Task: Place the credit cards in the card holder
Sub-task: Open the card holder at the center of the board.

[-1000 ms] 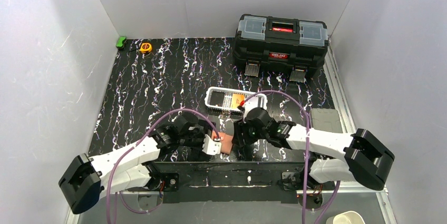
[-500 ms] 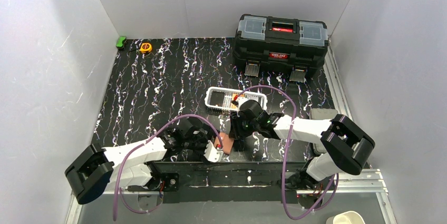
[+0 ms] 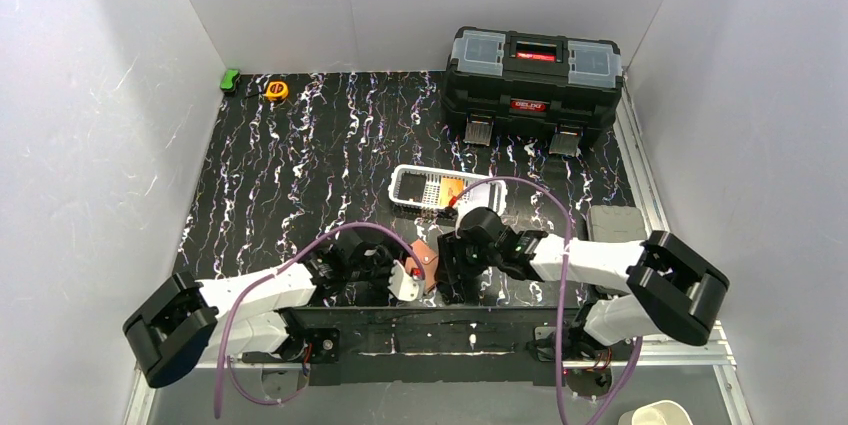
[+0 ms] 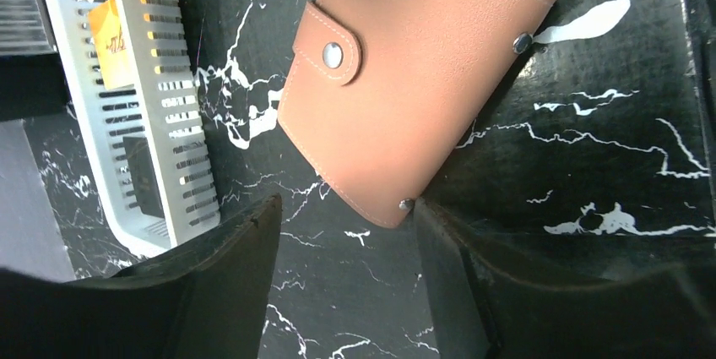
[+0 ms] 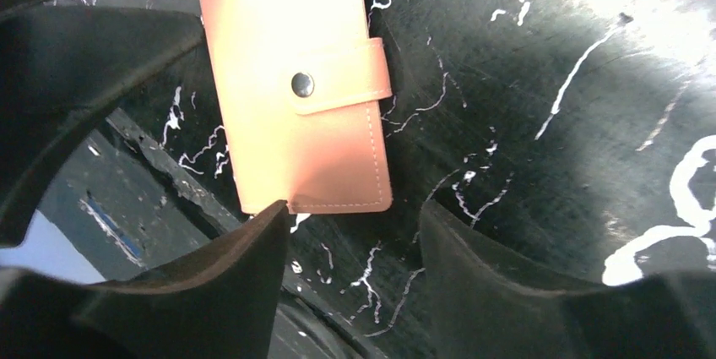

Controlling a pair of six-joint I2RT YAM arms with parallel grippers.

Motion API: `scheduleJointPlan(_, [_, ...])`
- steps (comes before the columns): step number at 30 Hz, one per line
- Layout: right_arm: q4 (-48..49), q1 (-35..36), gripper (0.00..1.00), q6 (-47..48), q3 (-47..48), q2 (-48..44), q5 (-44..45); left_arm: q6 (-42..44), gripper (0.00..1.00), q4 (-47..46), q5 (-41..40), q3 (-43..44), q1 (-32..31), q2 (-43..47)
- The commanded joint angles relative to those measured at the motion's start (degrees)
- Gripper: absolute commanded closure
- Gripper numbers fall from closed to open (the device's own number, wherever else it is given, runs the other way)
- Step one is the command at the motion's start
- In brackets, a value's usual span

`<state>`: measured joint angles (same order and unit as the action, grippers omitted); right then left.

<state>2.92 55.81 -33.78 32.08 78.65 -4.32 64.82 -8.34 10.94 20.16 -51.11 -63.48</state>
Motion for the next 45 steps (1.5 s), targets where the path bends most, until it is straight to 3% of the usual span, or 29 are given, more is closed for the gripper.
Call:
scheduleJointPlan(1, [-4.75, 0.26, 0.27, 1.27, 2.27, -4.89, 7.15, -6.54, 0.44, 6.49, -0.65, 3.24, -0.11, 4.90])
scheduleJointPlan(5, [-7.84, 0.25, 0.15, 5.08, 6.73, -3.66, 10.61, -14.30, 0.40, 14.60, -0.67, 6.37, 0.01, 11.11])
scheduleJointPlan(10, [-10.57, 1.16, 0.14, 9.00, 13.35, 2.84, 10.93, -25.67, 0.24, 25.07, -1.61, 11.36, 1.69, 15.38])
scheduleJointPlan(17, [-14.68, 4.92, 0.20, 10.82, 19.64, 9.14, 14.83, -38.50, 0.15, 38.71, 4.02, 20.84, 14.57, 14.23])
scheduleJointPlan(26, [-19.44, 9.74, 0.33, 12.56, 25.63, 17.29, 23.15, -45.16, 0.13, 47.07, 4.97, 26.07, 18.19, 9.62])
scheduleJointPlan(40, [-22.35, 13.49, 0.43, 13.41, 29.58, 23.17, 32.45, -43.04, 0.12, 52.98, 5.30, 29.93, 18.94, 8.16])
scheduleJointPlan(45, [-21.09, 14.03, 0.47, 13.73, 29.25, 23.47, 31.23, -42.94, 0.13, 53.13, 6.73, 30.15, 19.34, 6.26])
